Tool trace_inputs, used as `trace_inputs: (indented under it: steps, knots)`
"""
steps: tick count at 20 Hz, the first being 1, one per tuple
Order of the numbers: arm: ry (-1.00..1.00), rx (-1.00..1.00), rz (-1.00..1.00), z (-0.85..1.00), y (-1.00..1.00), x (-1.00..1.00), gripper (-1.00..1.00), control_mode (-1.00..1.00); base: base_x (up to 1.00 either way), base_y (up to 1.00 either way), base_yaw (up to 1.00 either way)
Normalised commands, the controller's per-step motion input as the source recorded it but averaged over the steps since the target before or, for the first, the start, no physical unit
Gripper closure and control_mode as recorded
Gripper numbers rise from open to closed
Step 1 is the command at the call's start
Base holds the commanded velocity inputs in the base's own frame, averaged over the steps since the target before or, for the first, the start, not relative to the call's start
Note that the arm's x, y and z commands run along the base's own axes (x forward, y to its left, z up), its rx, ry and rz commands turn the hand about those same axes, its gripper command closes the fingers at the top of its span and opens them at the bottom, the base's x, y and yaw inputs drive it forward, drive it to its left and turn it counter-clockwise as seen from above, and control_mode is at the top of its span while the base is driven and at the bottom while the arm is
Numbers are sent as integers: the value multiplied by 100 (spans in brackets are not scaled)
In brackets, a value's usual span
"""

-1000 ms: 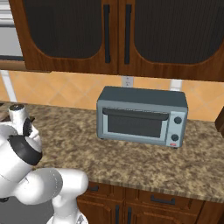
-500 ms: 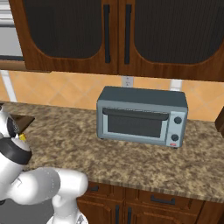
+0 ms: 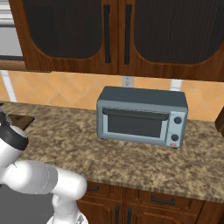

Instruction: Pick up the sponge from the counter and clean the cutting board by briefly scrubbing or pressing down on the cutting board. Once finished, release the sponge.

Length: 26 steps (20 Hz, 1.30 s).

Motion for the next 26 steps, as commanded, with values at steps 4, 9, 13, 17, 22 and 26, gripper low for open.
trace_inputs:
  steps: [4,9,13,17,22,26]
  knots:
    - [2,3,-16,0,21,0,100,-100,0,0,0]
    - [6,1,-12,-3,30,5,100,-100,0,0,0]
    - [11,1,-11,-12,34,10,100,-100,0,0,0]
    - [7,2,-10,-18,25,9,100,-100,0,0,0]
    - [1,1,-12,-16,20,8,100,-100,0,0,0]
    - [0,0,-10,-17,4,3,100,-100,0,0,0]
